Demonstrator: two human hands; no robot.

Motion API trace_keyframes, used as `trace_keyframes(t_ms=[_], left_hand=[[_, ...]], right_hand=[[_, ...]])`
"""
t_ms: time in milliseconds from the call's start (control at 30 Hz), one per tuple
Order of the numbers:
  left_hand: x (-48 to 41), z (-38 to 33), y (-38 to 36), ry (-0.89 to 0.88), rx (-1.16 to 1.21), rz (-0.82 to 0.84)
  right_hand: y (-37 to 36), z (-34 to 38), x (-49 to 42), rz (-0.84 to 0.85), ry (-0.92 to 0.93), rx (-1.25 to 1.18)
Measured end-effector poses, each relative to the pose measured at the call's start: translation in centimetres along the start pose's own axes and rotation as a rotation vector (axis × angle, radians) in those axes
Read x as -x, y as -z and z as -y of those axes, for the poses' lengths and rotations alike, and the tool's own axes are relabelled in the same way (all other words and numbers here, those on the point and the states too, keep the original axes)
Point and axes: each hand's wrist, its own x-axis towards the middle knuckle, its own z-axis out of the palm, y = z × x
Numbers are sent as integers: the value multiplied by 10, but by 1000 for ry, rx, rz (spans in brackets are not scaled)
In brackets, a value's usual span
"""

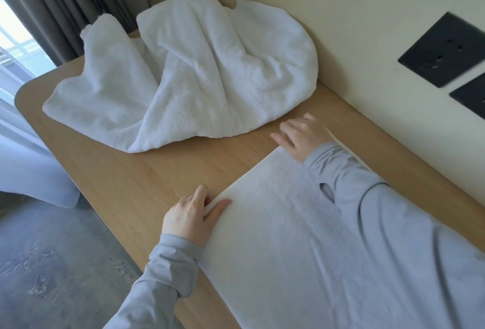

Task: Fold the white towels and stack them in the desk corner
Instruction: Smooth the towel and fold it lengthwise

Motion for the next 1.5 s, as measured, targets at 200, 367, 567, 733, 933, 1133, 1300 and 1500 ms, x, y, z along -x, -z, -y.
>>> trace_keyframes(t_ms=[200, 367, 567, 733, 933, 1133, 1300, 1500], left_hand=[[4, 10, 8, -68, -10, -44], [0, 16, 9, -107, -126, -34], [1, -4, 15, -149, -163, -106], [28, -56, -16, -356, -265, -162], [36, -41, -28, -294, -388, 67], [37, -47, -30, -256, -433, 70], [91, -101, -43, -153, -237, -4], [143, -100, -74, -162, -309, 96]], right_hand=[[14, -47, 3, -25, -15, 61], [3, -63, 0, -57, -46, 227], [6, -33, -2, -19, -378, 295], [6, 66, 58, -243, -48, -180], [-1, 16, 90, 177, -7, -17], [1, -18, 76, 262, -246, 38], [19, 58, 112, 113, -79, -151], [25, 40, 195, 348, 192, 38]])
